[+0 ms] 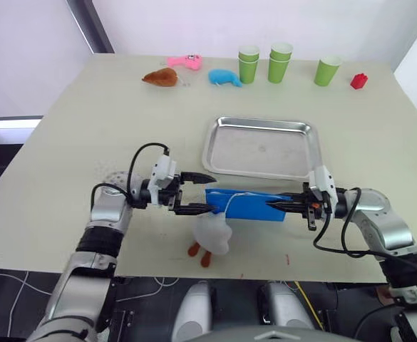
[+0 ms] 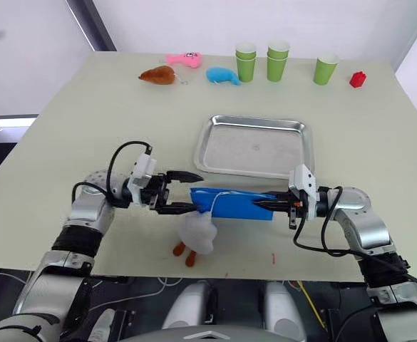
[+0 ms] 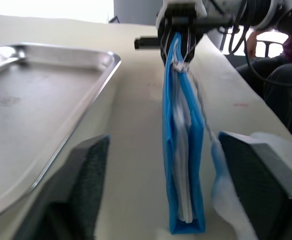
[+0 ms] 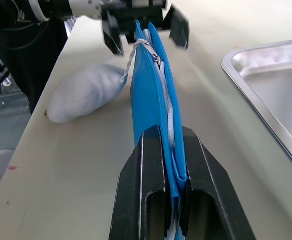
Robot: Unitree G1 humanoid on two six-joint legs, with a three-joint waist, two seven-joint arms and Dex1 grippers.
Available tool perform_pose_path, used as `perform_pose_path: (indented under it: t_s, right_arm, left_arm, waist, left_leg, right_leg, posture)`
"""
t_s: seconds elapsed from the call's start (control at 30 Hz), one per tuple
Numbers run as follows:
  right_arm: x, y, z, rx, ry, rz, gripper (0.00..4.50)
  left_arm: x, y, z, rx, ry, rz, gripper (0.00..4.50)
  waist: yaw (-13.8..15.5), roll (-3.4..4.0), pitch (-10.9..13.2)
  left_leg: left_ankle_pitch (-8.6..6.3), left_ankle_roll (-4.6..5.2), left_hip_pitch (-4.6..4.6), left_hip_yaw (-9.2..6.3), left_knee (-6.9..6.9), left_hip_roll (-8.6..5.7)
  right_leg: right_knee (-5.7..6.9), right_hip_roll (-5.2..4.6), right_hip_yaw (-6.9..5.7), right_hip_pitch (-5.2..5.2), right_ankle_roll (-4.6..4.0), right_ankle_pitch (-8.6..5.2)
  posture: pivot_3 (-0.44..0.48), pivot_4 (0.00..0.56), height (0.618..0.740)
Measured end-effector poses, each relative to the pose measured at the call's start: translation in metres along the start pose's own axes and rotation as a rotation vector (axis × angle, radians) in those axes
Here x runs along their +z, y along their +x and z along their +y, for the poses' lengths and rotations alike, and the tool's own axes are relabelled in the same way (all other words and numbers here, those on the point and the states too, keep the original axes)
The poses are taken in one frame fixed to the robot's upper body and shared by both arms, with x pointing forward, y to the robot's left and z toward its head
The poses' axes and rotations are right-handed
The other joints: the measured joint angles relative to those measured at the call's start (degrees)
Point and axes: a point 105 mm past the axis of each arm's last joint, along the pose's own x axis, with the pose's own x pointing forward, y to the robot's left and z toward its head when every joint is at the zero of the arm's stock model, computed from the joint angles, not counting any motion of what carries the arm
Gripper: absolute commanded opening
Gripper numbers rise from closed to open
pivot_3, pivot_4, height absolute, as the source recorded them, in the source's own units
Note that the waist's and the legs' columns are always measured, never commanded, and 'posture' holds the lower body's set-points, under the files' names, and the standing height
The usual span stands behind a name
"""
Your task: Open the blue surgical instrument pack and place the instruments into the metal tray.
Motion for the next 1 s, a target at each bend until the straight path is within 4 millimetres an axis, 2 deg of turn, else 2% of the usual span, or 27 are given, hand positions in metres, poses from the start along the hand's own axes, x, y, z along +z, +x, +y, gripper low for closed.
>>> perform_pose_path:
  t_s: [0.13,0.23,0.3,0.43,0.63,0.67,0.7,0.73,0.8,0.83,0.87,0.9,0.97,1.0]
  right_arm:
    - [-0.001,0.000,0.000,-0.003,-0.011,-0.001,0.00]
    - [-0.001,0.000,0.000,-0.005,-0.011,-0.002,0.00]
    - [-0.001,0.001,0.000,-0.005,-0.010,-0.002,0.00]
    - [-0.002,0.003,0.000,-0.005,-0.005,-0.010,0.00]
    - [-0.002,0.003,-0.003,-0.008,-0.013,-0.009,0.00]
    - [-0.002,0.004,-0.002,-0.006,-0.018,-0.010,0.00]
    - [-0.002,0.004,-0.002,-0.006,-0.018,-0.010,0.00]
    - [-0.002,0.004,-0.002,-0.005,-0.018,-0.010,0.00]
    - [-0.002,0.004,-0.002,-0.005,-0.018,-0.010,0.00]
    - [-0.002,0.004,-0.002,-0.004,-0.018,-0.010,0.00]
    - [-0.002,0.004,-0.002,-0.004,-0.019,-0.010,0.00]
    - [-0.002,0.004,-0.002,-0.003,-0.019,-0.011,0.00]
    - [-0.002,0.005,-0.003,0.001,-0.027,-0.009,0.00]
    - [-0.002,0.005,-0.003,0.004,-0.031,-0.010,0.00]
  left_arm:
    - [0.020,-0.001,-0.025,-0.058,-0.003,-0.045,4.21]
    - [0.018,0.005,-0.037,-0.095,-0.025,-0.049,4.21]
    - [0.016,0.011,-0.054,-0.147,-0.023,-0.036,4.21]
    - [-0.002,0.021,-0.064,-0.178,-0.023,0.046,4.21]
    - [-0.028,0.018,-0.061,-0.136,0.033,0.151,4.21]
    - [-0.036,0.017,-0.061,-0.139,0.077,0.186,3.71]
    - [-0.037,0.017,-0.061,-0.138,0.081,0.187,3.66]
    - [-0.037,0.016,-0.060,-0.133,0.090,0.188,3.41]
    - [-0.036,0.016,-0.056,-0.118,0.104,0.184,2.63]
    - [-0.036,0.016,-0.054,-0.113,0.107,0.181,2.08]
    - [-0.036,0.016,-0.054,-0.111,0.105,0.178,2.08]
    - [-0.036,0.016,-0.054,-0.108,0.102,0.174,1.53]
    - [-0.033,0.013,-0.053,-0.100,0.077,0.156,0.83]
    - [-0.032,0.010,-0.052,-0.096,0.075,0.154,0.64]
  waist:
    - [0.01,0.02,0.01]
    - [0.00,0.03,0.02]
    - [0.05,0.03,0.02]
    - [-0.09,0.03,0.02]
    - [-0.02,0.03,0.02]
    - [-0.05,0.03,0.01]
    - [-0.07,0.03,0.02]
    - [-0.06,0.03,0.01]
    - [-0.06,0.03,0.01]
    - [-0.08,0.03,0.01]
    - [-0.09,0.03,0.01]
    - [-0.11,0.03,0.01]
    - [-0.16,0.03,0.01]
    - [-0.16,0.03,0.01]
  left_leg:
    - [0.00,0.00,0.02,0.01,-0.02,0.04]
    - [0.00,0.00,0.05,0.05,-0.02,0.04]
    - [0.00,0.00,0.11,0.06,-0.02,0.04]
    - [0.00,0.00,0.17,0.11,-0.02,0.07]
    - [0.00,0.00,0.17,0.12,-0.02,0.09]
    - [0.00,0.00,0.18,0.16,-0.02,0.10]
    - [0.00,0.00,0.18,0.16,-0.02,0.10]
    - [0.00,0.00,0.19,0.16,-0.02,0.10]
    - [0.00,0.00,0.20,0.15,-0.02,0.11]
    - [0.00,0.00,0.22,0.17,-0.02,0.11]
    - [0.00,0.00,0.22,0.17,-0.02,0.11]
    - [0.00,0.00,0.22,0.17,-0.02,0.12]
    - [0.00,0.00,0.22,0.18,-0.03,0.14]
    - [0.00,0.00,0.22,0.18,-0.03,0.14]
  right_leg:
    - [0.00,-0.02,0.03,0.00,0.00,0.00]
    - [0.00,0.00,0.07,0.00,0.00,0.00]
    - [0.05,0.00,0.08,0.02,-0.01,0.00]
    - [0.04,0.11,0.17,0.02,-0.07,0.04]
    - [0.02,0.13,0.17,0.01,-0.09,0.04]
    - [0.02,0.12,0.21,0.01,-0.09,0.04]
    - [0.03,0.12,0.21,0.01,-0.09,0.05]
    - [0.03,0.12,0.21,0.01,-0.09,0.05]
    - [0.05,0.13,0.21,0.01,-0.10,0.05]
    - [0.05,0.14,0.22,0.02,-0.11,0.06]
    - [0.05,0.14,0.22,0.02,-0.11,0.06]
    - [0.06,0.14,0.23,0.02,-0.11,0.06]
    - [0.05,0.16,0.23,0.01,-0.11,0.06]
    - [0.05,0.16,0.23,0.01,-0.11,0.06]
  posture:
    - [0.000,0.150,0.740]
    - [0.000,0.150,0.740]
    - [0.000,0.150,0.740]
    - [0.000,0.150,0.740]
    - [0.000,0.150,0.740]
    - [0.000,0.150,0.740]
    - [0.000,0.150,0.740]
    - [0.000,0.150,0.740]
    - [0.000,0.150,0.740]
    - [0.000,0.150,0.740]
    - [0.000,0.150,0.740]
    - [0.000,0.150,0.740]
    - [0.000,0.150,0.740]
    - [0.000,0.150,0.740]
